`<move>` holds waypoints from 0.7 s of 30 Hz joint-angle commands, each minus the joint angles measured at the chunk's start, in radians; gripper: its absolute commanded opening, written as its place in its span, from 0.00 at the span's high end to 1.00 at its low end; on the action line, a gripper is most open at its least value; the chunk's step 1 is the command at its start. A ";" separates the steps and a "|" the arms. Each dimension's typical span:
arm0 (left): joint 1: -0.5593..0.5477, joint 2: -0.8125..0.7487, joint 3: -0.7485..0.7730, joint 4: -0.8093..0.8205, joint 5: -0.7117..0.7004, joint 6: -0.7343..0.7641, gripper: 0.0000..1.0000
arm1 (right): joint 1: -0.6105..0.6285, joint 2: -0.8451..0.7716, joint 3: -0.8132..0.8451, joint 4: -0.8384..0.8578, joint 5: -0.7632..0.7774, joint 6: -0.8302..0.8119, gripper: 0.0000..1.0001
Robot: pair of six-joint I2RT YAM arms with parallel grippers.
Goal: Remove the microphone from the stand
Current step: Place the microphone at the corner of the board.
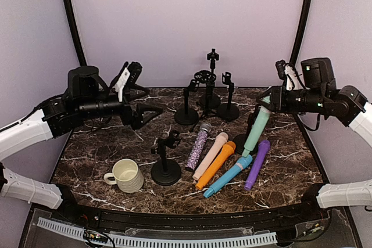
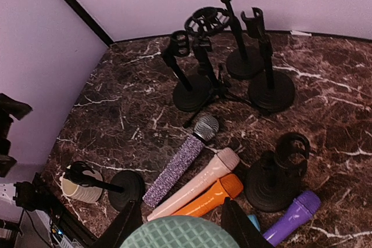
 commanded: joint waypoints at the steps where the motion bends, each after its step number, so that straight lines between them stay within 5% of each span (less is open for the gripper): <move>1: 0.108 -0.022 0.027 -0.042 -0.100 -0.118 0.01 | -0.043 0.003 -0.002 -0.261 0.058 0.084 1.00; 10: 0.312 -0.071 -0.223 0.134 -0.298 -0.404 0.01 | -0.296 0.031 -0.164 -0.389 -0.095 0.113 1.00; 15: 0.324 -0.140 -0.291 0.238 -0.435 -0.382 0.01 | -0.373 0.050 -0.305 -0.281 -0.173 0.163 1.00; 21: 0.326 -0.110 -0.276 0.170 -0.445 -0.307 0.01 | -0.384 0.126 -0.460 -0.108 -0.203 0.245 0.99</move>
